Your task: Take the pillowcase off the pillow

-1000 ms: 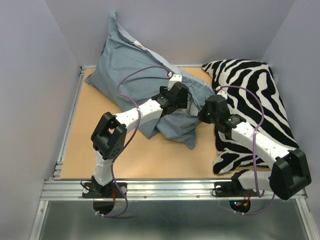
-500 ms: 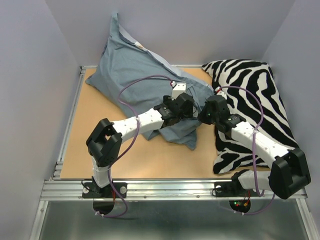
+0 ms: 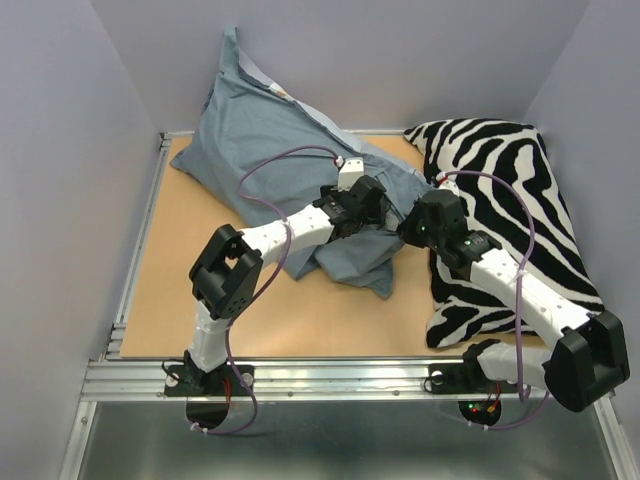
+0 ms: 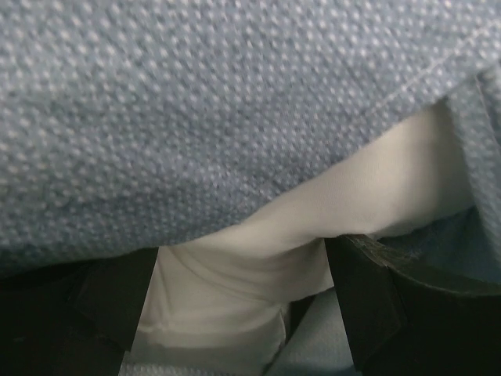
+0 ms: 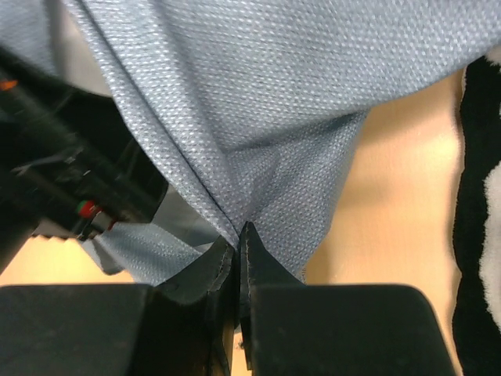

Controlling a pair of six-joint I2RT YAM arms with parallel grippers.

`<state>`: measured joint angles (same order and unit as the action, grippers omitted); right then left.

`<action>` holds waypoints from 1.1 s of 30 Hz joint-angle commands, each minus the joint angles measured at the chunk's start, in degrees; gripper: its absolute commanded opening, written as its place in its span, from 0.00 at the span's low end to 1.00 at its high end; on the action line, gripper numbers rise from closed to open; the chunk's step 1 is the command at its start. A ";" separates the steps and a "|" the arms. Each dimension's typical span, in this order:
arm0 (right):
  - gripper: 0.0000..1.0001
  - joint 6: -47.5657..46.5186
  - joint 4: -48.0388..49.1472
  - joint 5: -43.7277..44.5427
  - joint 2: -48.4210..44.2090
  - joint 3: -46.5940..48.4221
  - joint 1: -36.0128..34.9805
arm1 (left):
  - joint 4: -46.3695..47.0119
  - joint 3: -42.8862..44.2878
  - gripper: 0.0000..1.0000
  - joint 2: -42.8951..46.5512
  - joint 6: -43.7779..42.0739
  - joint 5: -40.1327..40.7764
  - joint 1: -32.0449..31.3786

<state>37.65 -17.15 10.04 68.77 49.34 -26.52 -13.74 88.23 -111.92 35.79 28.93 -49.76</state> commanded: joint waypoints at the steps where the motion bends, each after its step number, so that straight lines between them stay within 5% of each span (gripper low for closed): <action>1: 0.06 -1.35 -3.24 0.59 -2.24 -0.21 0.51 | -2.17 3.53 0.99 -3.12 -2.92 4.21 3.17; 7: 0.06 -1.17 -3.16 0.24 -0.49 0.32 0.51 | 0.29 5.20 0.93 -6.55 -6.69 1.40 3.79; 9: 0.06 -1.00 -3.16 -0.02 0.30 0.40 0.51 | 1.16 6.16 0.65 -7.08 -7.75 -0.09 3.97; 10: 0.06 -1.09 -3.07 -0.46 0.48 0.58 0.51 | 1.17 6.34 0.09 -6.91 -8.19 -0.80 4.14; 11: 0.06 -1.26 -3.07 -0.72 0.75 0.67 0.42 | 0.99 6.61 0.00 -6.39 -8.19 -0.98 4.23; 21: 0.14 -2.49 -1.32 -3.36 5.84 -0.82 0.51 | 0.82 9.76 0.00 8.89 -9.86 -4.31 5.37; 33: 0.20 -1.79 1.41 0.68 9.09 -4.87 0.51 | -0.33 15.57 0.00 16.90 -9.16 -12.39 13.54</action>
<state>36.67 -10.31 7.53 75.26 48.14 -26.30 -23.31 96.55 -103.90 27.51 12.84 -41.65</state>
